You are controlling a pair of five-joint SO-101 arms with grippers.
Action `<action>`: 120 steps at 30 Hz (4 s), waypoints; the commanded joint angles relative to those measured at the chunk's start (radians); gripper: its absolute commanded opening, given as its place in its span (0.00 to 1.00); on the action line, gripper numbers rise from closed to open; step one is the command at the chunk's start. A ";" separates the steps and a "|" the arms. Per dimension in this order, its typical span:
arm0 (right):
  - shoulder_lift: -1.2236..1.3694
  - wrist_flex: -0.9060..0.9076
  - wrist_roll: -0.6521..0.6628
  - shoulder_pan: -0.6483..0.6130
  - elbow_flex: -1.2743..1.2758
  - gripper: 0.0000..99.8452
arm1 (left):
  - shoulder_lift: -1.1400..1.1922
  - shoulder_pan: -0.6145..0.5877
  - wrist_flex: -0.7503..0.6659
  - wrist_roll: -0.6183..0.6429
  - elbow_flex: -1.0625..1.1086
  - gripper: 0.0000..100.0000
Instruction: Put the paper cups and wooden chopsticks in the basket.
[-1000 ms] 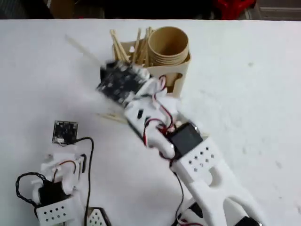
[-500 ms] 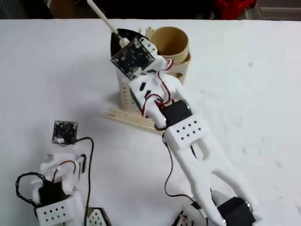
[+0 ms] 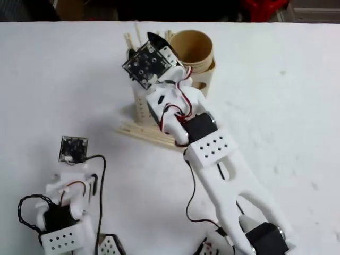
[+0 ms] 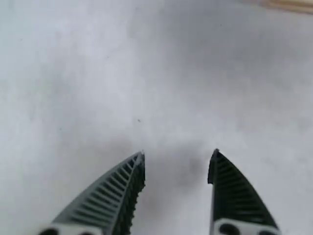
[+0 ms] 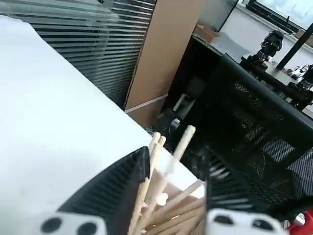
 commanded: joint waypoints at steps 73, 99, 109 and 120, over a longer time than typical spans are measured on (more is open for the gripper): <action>-0.084 0.423 0.141 0.008 0.563 0.11 | -0.004 -0.005 0.002 -0.003 -0.003 0.22; 0.245 0.361 0.112 0.094 0.474 0.03 | -0.004 -0.005 0.002 -0.003 -0.003 0.22; 0.200 0.460 0.163 -0.008 0.494 0.02 | -0.004 -0.005 0.002 -0.003 -0.003 0.22; -0.117 0.484 0.222 0.018 0.620 0.02 | -0.004 -0.005 0.002 -0.003 -0.003 0.22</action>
